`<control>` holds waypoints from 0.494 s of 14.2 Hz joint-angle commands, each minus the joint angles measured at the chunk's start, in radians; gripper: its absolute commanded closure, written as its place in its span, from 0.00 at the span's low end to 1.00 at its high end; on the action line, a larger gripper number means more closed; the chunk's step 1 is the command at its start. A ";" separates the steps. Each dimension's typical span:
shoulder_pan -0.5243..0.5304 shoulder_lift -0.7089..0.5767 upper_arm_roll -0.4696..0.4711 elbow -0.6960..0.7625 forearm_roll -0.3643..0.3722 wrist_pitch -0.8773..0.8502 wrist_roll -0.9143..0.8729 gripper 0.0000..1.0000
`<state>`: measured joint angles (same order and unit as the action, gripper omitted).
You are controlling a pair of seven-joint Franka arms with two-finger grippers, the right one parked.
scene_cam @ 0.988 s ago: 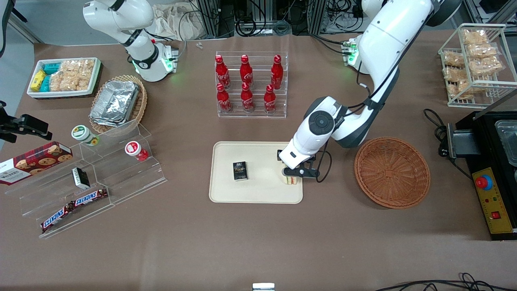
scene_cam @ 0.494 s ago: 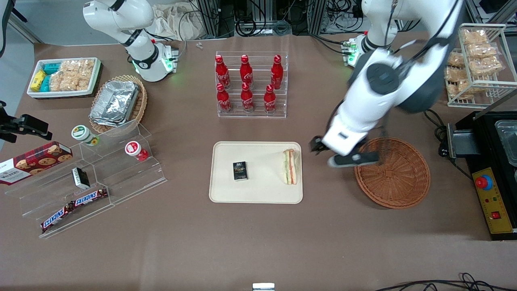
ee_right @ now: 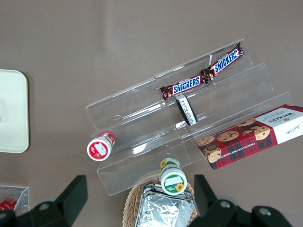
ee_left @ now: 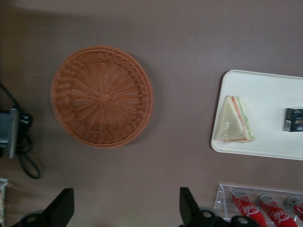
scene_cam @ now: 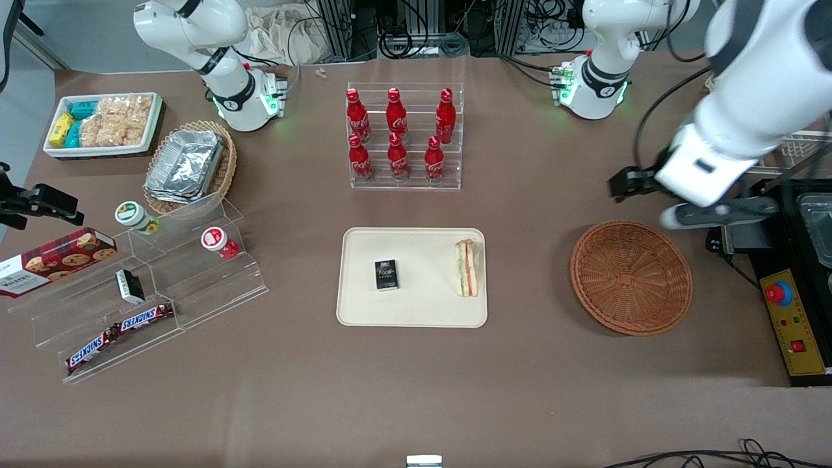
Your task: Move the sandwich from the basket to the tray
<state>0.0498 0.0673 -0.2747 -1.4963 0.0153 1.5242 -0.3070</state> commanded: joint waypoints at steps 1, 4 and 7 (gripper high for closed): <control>-0.093 -0.090 0.205 -0.019 -0.041 -0.079 0.139 0.00; -0.093 -0.110 0.236 -0.030 -0.032 -0.091 0.170 0.00; -0.091 -0.104 0.232 -0.022 -0.028 -0.091 0.164 0.00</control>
